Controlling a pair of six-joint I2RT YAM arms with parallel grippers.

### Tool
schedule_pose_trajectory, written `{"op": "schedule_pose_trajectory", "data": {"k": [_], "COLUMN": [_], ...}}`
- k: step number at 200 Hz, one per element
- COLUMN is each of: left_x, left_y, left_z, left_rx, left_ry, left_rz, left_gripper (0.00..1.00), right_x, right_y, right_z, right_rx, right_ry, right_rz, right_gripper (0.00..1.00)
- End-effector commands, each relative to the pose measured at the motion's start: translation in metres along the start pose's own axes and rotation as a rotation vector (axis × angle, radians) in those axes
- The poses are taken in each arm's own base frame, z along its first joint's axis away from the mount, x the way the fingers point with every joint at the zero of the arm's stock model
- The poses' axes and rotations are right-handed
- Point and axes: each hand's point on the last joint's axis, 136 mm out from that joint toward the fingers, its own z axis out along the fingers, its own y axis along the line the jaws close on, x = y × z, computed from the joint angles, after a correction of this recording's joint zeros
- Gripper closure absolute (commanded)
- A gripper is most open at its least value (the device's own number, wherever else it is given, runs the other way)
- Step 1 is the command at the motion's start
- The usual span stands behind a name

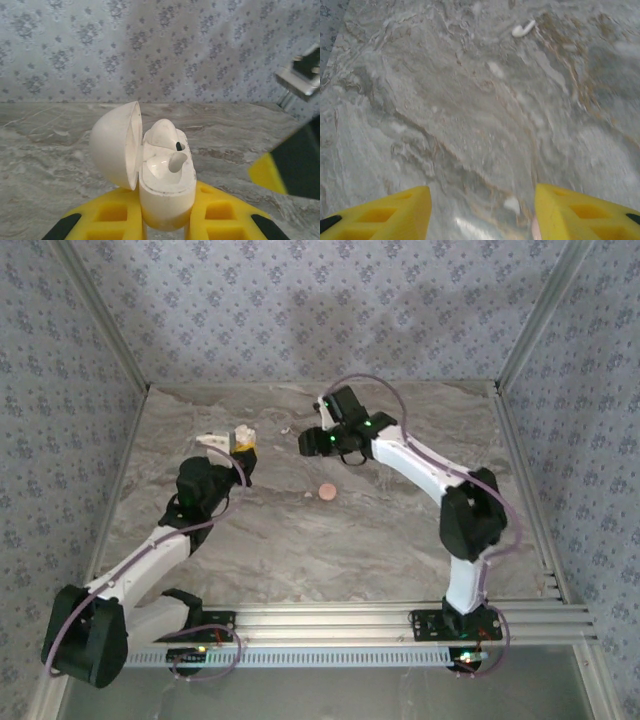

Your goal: Insert the wireless bluetooth earbuds into the charging case

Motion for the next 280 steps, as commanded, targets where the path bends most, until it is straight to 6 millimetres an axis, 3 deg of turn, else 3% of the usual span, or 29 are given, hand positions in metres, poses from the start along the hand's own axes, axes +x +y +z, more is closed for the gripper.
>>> {"op": "schedule_pose_trajectory", "data": {"k": [1, 55, 119, 164, 216, 280], "left_x": [-0.004, -0.01, -0.014, -0.016, -0.016, -0.021], "left_y": [0.013, 0.028, 0.03, 0.028, 0.029, 0.027], "left_z": [-0.009, -0.014, -0.01, -0.004, -0.001, 0.003], "left_rx": [-0.046, -0.1, -0.113, -0.104, -0.106, -0.099], "left_ry": [-0.004, -0.005, 0.0, 0.007, 0.01, 0.013], "left_rz": [-0.028, -0.024, -0.025, -0.026, -0.029, -0.02], "left_gripper": [0.88, 0.87, 0.87, 0.87, 0.87, 0.87], "right_x": [-0.019, -0.068, -0.089, -0.098, -0.111, -0.097], "right_y": [-0.004, -0.02, -0.037, -0.041, -0.038, -0.038], "right_z": [0.027, 0.1, 0.16, 0.181, 0.188, 0.212], "right_rx": [-0.02, -0.04, -0.084, -0.127, -0.193, -0.297], "right_ry": [0.0, -0.107, -0.187, -0.239, -0.288, -0.24], "right_rz": [-0.048, -0.122, -0.134, -0.124, -0.06, 0.134], "right_gripper": [0.4, 0.3, 0.27, 0.27, 0.27, 0.35]}}
